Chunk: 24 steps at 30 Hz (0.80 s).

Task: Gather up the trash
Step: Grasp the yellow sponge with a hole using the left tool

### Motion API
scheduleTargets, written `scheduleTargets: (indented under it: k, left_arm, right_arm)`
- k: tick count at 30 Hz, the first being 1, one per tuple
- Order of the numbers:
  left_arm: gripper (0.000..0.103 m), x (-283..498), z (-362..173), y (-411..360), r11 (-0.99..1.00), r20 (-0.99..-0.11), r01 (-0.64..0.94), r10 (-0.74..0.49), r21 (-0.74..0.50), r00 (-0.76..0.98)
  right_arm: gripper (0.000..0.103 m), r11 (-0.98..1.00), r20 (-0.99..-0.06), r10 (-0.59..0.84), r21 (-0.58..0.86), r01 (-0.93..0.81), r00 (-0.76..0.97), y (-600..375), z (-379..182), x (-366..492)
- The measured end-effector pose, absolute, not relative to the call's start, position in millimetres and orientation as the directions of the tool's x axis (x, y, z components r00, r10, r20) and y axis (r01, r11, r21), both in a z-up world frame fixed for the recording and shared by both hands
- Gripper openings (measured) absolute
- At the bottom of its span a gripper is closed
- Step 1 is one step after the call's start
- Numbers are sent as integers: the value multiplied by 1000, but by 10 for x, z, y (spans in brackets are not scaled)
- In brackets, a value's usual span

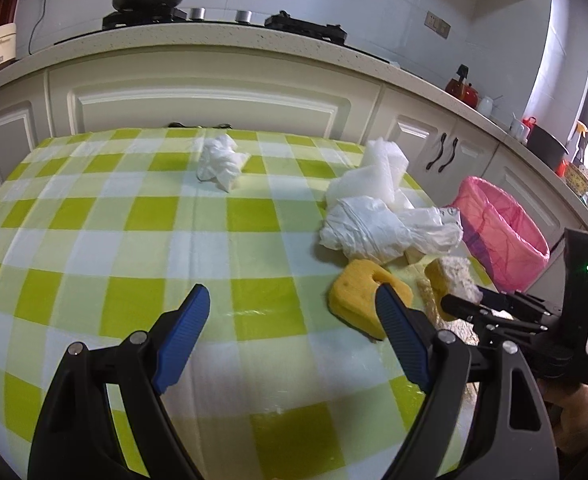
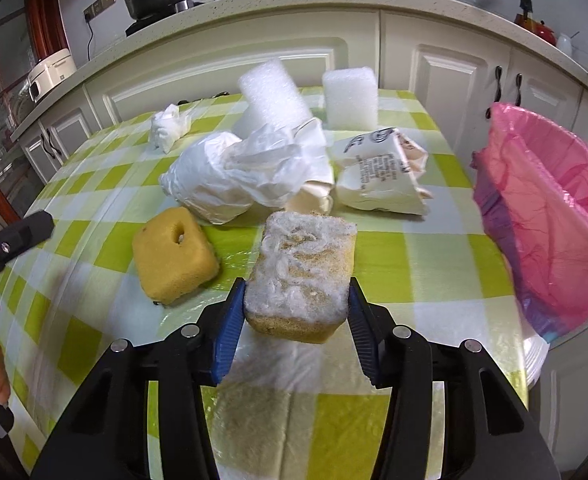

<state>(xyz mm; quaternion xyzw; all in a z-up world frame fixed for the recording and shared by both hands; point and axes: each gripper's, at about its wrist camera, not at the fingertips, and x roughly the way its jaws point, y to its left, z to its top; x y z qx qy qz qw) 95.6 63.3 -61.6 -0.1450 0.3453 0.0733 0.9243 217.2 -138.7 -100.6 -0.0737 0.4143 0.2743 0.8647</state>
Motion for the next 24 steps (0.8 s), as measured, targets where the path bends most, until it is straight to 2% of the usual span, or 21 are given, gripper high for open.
scheduleTargets:
  k: [4, 21, 22, 24]
  left_arm:
    - [82, 1060, -709, 480, 942, -682, -236, 9, -241, 732]
    - [81, 1686, -1043, -55, 959, -771, -202, -25, -199, 636]
    - [80, 1721, -1052, -66, 960, -774, -201, -25, -195, 633]
    - [63, 1785, -1081, -103, 966, -787, -193, -15, -170, 616]
  right_arm:
    - [48, 844, -741, 412, 92, -528, 530, -1503, -929, 2164]
    - [48, 859, -693, 439, 137, -494, 571, -1934, -723, 2268]
    - [48, 858, -691, 441, 137, -494, 573, -1947, -709, 2271]
    - [48, 859, -687, 442, 140, -492, 577, -1979, -682, 2278]
